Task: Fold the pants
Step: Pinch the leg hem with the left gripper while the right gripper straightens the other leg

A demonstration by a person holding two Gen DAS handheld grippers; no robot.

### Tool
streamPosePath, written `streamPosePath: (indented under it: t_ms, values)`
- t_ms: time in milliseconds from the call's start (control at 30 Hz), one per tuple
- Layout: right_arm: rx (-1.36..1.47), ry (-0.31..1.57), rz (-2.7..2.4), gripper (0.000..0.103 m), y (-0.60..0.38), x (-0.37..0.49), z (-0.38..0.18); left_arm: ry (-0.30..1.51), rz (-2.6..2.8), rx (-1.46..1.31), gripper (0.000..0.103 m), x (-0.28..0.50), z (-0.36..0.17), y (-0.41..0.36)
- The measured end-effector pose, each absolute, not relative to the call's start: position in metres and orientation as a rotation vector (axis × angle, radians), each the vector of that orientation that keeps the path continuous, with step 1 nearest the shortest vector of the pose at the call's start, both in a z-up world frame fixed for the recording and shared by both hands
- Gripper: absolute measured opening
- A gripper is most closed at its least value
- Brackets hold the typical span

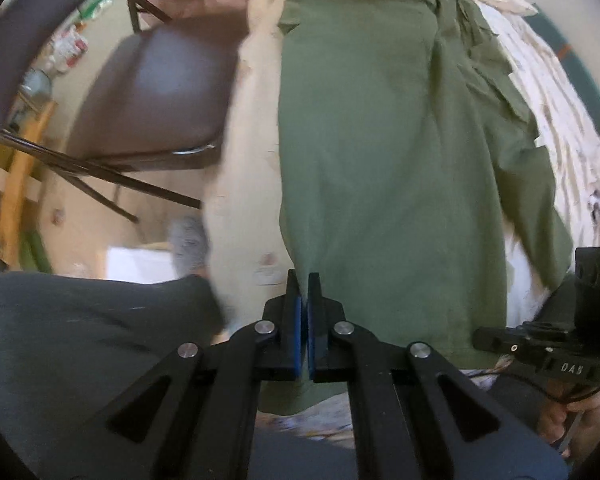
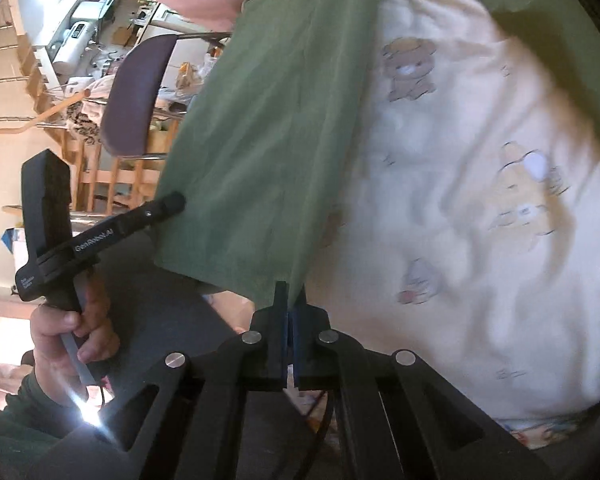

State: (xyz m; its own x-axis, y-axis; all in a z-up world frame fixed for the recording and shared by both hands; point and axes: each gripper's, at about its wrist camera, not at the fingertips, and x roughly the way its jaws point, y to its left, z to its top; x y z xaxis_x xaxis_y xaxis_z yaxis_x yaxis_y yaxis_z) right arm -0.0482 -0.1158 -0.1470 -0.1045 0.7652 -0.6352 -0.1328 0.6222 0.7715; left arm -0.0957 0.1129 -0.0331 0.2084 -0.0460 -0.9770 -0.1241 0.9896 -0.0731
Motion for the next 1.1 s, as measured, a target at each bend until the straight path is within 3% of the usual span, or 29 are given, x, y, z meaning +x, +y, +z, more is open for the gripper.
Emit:
streamPosePath:
  t_ms: [233,367,433,467,500,700,800,867,933,1000,1100]
  values:
    - [0.525,1.654,0.629,0.000,-0.119,-0.035,-0.212,1.505,0.069,-0.012,0.003,-0.085,-0.086,0.085]
    - [0.521,1.660,0.624,0.005,-0.124,-0.033,-0.208,1.591,0.044,-0.004,0.004,-0.079,-0.107,0.074]
    - [0.442,1.649,0.612,0.013,-0.128,-0.034,-0.195,1.593,0.028,0.007,0.026,-0.081,-0.103,0.071]
    - [0.407,1.654,0.606,0.013,-0.133,-0.035,-0.190,1.570,0.011,-0.003,0.052,-0.082,-0.095,0.070]
    - [0.380,1.650,0.606,0.013,-0.149,-0.044,-0.185,1.541,0.011,-0.007,0.066,-0.082,-0.088,0.071]
    - [0.353,1.495,0.573,0.013,-0.180,-0.016,-0.138,1.346,0.064,-0.072,0.069,-0.068,-0.043,0.089]
    - [0.424,1.459,0.566,0.016,-0.180,0.006,-0.134,1.343,0.106,-0.170,0.074,-0.046,-0.057,0.111]
    - [0.445,1.449,0.572,0.021,-0.168,0.018,-0.136,1.343,0.153,-0.193,0.074,-0.034,-0.078,0.121]
    - [0.462,1.453,0.572,0.044,-0.156,0.026,-0.143,1.353,0.194,-0.206,0.074,-0.032,-0.097,0.125]
    - [0.468,1.465,0.569,0.058,-0.141,0.027,-0.147,1.398,0.205,-0.301,0.074,-0.033,-0.112,0.137]
    - [0.455,1.484,0.601,0.057,-0.116,0.019,-0.155,1.364,0.188,-0.411,0.074,-0.035,-0.108,0.150]
